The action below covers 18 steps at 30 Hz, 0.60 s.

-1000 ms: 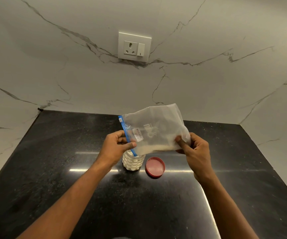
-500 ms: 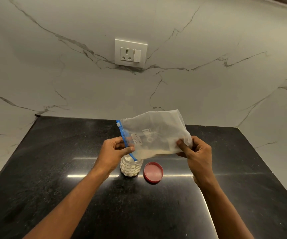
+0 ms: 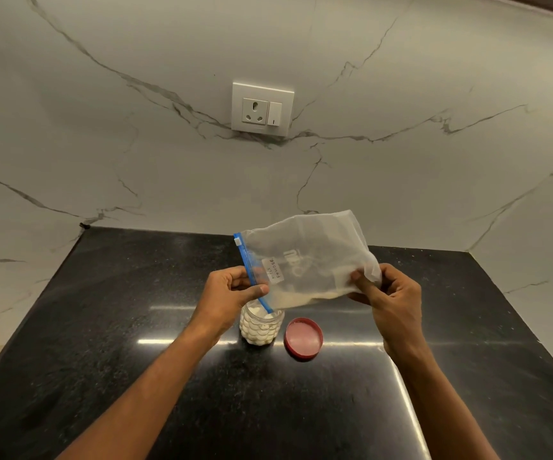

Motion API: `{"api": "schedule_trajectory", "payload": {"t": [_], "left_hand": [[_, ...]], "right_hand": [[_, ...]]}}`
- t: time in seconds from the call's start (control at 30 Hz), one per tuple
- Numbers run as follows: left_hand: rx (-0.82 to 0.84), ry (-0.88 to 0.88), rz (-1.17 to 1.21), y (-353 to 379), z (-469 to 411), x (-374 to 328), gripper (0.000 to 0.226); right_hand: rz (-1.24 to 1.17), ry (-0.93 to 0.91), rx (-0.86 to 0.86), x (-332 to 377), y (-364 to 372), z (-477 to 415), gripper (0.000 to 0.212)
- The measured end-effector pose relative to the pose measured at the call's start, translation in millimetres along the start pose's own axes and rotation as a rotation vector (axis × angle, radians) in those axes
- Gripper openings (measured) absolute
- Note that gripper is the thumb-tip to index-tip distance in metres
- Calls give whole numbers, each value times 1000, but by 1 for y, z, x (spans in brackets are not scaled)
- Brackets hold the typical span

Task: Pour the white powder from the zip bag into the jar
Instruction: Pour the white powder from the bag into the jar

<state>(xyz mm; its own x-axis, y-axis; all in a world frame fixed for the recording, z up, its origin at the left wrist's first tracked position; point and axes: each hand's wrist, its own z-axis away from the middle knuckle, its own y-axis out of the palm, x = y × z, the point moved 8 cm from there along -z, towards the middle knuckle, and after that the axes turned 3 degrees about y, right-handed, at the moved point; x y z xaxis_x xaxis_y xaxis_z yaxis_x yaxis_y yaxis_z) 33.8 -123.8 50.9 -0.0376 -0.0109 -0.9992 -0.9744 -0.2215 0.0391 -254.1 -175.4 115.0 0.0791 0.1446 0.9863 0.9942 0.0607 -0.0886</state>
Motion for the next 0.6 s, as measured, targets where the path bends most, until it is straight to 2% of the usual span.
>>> {"api": "schedule_trajectory", "payload": {"t": [0.6], "left_hand": [[-19,5,71,-8,-2,4,30]], "right_hand": [[1,-57,34,17,8,-6,20]]}}
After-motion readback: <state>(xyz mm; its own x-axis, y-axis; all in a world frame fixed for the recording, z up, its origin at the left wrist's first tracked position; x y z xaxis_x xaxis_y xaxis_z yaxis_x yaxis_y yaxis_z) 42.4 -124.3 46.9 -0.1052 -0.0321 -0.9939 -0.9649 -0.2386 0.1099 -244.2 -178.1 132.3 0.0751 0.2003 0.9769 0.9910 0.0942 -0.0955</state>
